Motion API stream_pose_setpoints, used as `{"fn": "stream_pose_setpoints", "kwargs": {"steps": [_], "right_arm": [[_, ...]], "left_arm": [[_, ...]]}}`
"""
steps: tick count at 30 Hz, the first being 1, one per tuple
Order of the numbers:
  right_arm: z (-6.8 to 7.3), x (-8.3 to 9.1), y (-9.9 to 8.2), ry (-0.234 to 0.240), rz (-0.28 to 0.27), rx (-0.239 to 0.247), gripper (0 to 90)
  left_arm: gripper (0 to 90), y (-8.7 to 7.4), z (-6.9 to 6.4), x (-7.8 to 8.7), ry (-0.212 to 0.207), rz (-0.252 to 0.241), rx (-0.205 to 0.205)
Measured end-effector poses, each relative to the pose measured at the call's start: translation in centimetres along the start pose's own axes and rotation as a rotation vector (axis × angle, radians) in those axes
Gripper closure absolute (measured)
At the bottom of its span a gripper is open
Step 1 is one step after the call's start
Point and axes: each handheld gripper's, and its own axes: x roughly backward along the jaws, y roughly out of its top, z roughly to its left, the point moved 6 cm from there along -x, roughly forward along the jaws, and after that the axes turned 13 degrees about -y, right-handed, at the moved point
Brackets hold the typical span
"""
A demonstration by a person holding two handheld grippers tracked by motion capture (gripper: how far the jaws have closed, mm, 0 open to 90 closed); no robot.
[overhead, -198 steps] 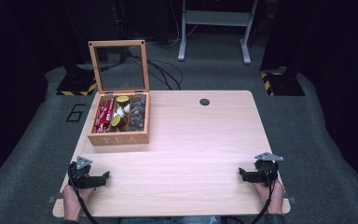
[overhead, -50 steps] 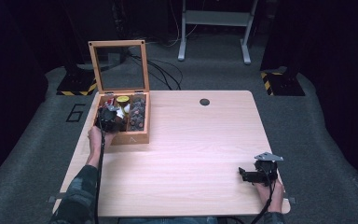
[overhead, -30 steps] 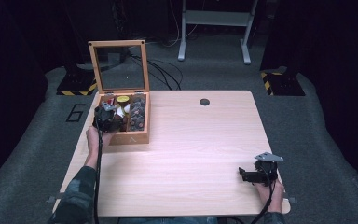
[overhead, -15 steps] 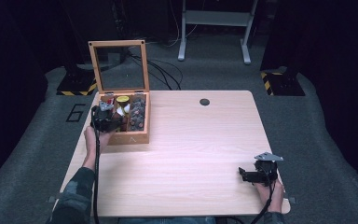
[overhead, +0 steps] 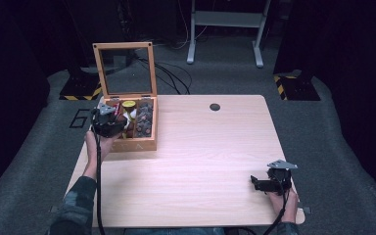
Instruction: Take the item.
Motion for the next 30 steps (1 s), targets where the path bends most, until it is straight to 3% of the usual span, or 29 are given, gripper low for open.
{"fn": "stream_pose_setpoints", "kwargs": {"steps": [13, 15, 30], "right_arm": [[0.0, 0.0, 0.0, 0.004, -0.005, 0.008, 3.7], [0.0, 0.0, 0.0, 0.004, -0.005, 0.009, 3.8], [0.0, 0.0, 0.0, 0.008, -0.008, 0.008, 3.9]], "left_arm": [[58.2, 2.0, -2.4, 0.8, -0.051, -0.037, -0.047], [62.7, 2.3, -3.0, 0.8, -0.064, -0.043, -0.06], [63.4, 3.6, -6.0, 0.1, -0.109, -0.059, -0.122]]}}
